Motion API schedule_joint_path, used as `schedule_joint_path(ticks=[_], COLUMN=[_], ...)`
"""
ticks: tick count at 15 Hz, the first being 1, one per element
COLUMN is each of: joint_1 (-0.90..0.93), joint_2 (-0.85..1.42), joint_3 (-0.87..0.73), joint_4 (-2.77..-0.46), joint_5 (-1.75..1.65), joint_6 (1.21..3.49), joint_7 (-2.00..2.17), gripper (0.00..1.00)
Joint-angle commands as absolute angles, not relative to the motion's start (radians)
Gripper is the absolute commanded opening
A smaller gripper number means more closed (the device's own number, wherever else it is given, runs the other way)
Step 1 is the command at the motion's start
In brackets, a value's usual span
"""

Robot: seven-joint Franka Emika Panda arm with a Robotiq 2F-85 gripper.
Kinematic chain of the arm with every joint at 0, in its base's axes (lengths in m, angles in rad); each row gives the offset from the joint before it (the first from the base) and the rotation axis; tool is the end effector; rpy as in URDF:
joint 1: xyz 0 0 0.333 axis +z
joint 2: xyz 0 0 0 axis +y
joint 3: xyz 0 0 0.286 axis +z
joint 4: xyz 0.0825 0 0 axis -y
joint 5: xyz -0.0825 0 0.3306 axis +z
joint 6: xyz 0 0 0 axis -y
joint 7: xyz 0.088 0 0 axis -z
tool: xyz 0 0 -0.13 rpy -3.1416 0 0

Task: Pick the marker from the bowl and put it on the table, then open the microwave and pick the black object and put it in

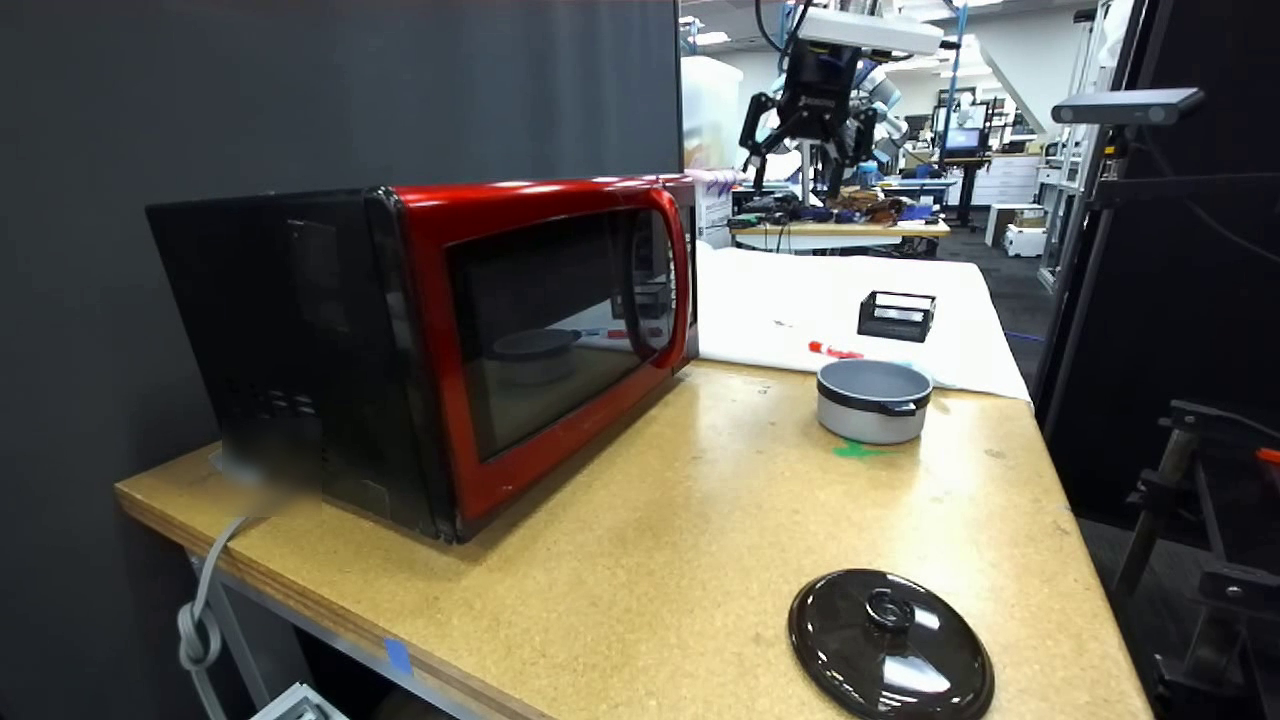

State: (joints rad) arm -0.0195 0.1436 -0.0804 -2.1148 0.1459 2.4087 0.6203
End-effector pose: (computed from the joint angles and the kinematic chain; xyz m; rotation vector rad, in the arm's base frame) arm 0.5347 -0.0499 0.3432 -2.7573 1.1978 -0.1833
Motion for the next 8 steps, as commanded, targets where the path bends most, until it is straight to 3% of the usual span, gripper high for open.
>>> schedule_joint_path(ticks=[1, 8], joint_1=[0.006, 0.04], joint_2=[0.119, 0.161], joint_3=[-0.067, -0.03], joint_4=[-2.144, -2.114], joint_5=[0.144, 0.176], joint_6=[2.526, 2.586], joint_7=[0.683, 0.7], gripper=[1.0, 1.0])
